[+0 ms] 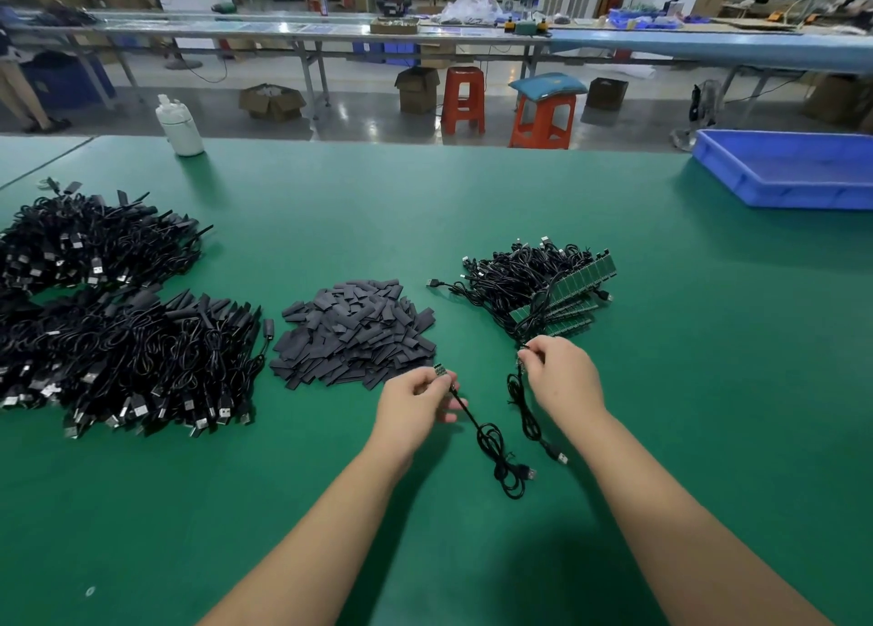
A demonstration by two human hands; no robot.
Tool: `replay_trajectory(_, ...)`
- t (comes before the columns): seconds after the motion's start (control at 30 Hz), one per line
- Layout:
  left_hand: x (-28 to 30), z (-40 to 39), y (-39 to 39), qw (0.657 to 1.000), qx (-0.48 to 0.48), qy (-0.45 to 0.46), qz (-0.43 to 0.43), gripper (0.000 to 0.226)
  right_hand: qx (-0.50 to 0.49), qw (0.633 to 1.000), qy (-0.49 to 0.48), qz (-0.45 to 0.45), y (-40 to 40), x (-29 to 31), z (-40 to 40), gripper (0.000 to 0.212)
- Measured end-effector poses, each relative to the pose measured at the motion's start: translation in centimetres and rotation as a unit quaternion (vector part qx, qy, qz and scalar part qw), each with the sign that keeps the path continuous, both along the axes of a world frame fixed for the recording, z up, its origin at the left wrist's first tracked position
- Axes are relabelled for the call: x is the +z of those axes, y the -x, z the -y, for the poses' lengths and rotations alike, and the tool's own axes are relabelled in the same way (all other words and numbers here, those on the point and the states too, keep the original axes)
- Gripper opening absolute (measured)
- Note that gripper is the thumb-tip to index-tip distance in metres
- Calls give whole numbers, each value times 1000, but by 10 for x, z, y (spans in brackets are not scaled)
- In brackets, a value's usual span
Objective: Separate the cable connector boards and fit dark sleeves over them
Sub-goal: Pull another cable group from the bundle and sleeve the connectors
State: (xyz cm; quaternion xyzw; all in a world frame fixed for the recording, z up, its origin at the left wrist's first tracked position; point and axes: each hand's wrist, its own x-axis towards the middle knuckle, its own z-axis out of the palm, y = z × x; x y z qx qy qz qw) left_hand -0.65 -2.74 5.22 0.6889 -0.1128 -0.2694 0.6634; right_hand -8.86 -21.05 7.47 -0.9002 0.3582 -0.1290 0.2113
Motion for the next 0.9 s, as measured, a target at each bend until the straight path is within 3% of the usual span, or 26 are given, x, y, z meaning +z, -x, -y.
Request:
replay_trajectory(0.17, -11, -5, 6, 999, -26, -29, -36, 15, 1, 998, -59, -23, -15, -9, 5, 31)
replay_trajectory(0.3, -12, -4, 8, 999, -11, -37, -31, 5, 32, 994, -98, 38, -19, -11, -13, 51)
replay_trajectory(0.4, -9, -5, 5, 999, -7, -14, -47, 6, 120, 975, -181, 41, -16, -19, -37, 25)
replay_trajectory(0.53, -9, -8, -2, 1000, 17, -22, -4, 10, 165, 885, -432, 60, -10, -35, -71, 15)
replay_trajectory(0.57, -11, -9, -5, 999, 19, -27, 6, 11, 149, 873, -458, 79, -9, -39, -76, 18)
replay_trajectory(0.73, -17, -20, -20, 995, -39, -82, 33, 5, 86, 881, -446, 134, -9, -54, -86, 20)
replay_trajectory(0.8, -20, -28, -37, 977, -19, -171, 123, 4, 70, 884, -445, 128, -9, -55, -84, 29)
replay_trajectory(0.9, -21, -49, -66, 880, 61, -353, 312, 14, 70, 896, -428, 94, -7, -56, -74, 40)
